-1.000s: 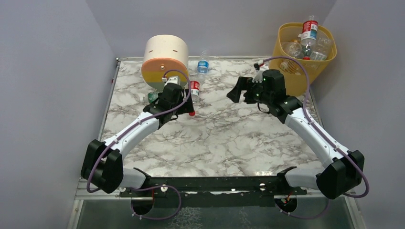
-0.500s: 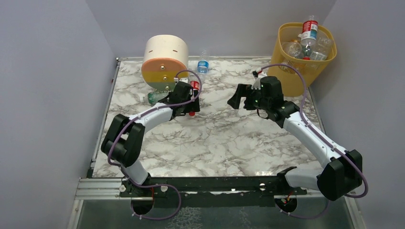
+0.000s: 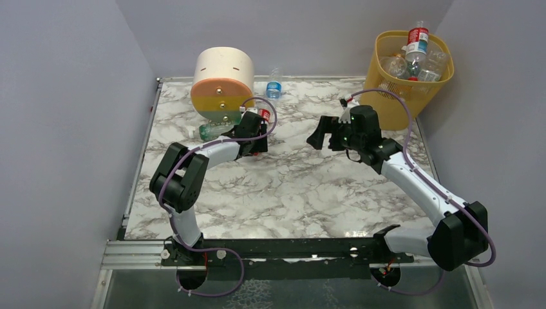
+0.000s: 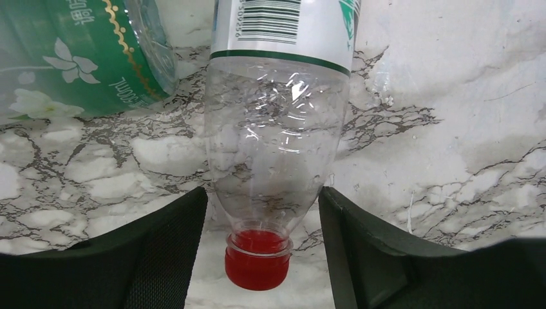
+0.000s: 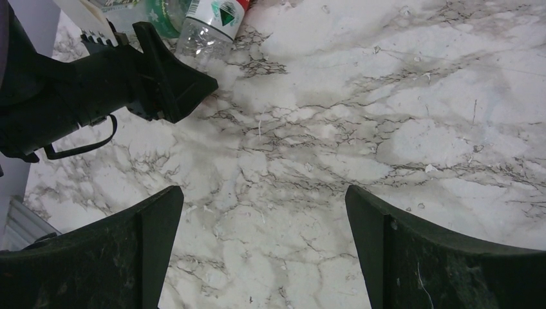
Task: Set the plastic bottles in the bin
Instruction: Pick up the plastic bottle at the center of the board.
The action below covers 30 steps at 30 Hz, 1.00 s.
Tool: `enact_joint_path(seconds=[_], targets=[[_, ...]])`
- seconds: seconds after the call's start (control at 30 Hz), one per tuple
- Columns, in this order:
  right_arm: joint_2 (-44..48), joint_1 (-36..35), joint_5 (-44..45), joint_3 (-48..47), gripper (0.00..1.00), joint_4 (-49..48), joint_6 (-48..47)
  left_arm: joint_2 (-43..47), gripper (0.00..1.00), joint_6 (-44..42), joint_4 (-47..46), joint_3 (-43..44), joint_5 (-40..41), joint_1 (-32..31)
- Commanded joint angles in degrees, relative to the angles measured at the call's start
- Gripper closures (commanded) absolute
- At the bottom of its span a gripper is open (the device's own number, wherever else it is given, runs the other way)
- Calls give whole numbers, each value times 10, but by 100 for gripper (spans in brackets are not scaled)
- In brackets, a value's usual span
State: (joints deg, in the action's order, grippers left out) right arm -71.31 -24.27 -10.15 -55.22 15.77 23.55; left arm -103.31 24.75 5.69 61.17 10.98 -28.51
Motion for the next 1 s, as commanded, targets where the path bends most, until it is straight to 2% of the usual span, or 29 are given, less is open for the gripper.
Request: enact_joint_path(seconds=[0.0,0.07,0.17,0.2,0.6,0.97], targets=[[-10,-2,-8,0,1,-26,6,2,34,-2,-18,2,0,1],[-15,-2,-11,-1,1,-29,8,5,42,0,-20,-8,-2,1],[-19,-1,-18,-1,0,-31,9,15,60,9,-23,-20,-13,-1],[-21,-2,-20,0,1,-32,8,21,62,12,-23,-24,-16,-4],[-48,-1,-22,-14,1,-14,-7,131,63,53,-54,-131,-48,-43],[-67,-2,-22,-34,1,-10,-9,190,63,59,-45,-157,-59,-48]])
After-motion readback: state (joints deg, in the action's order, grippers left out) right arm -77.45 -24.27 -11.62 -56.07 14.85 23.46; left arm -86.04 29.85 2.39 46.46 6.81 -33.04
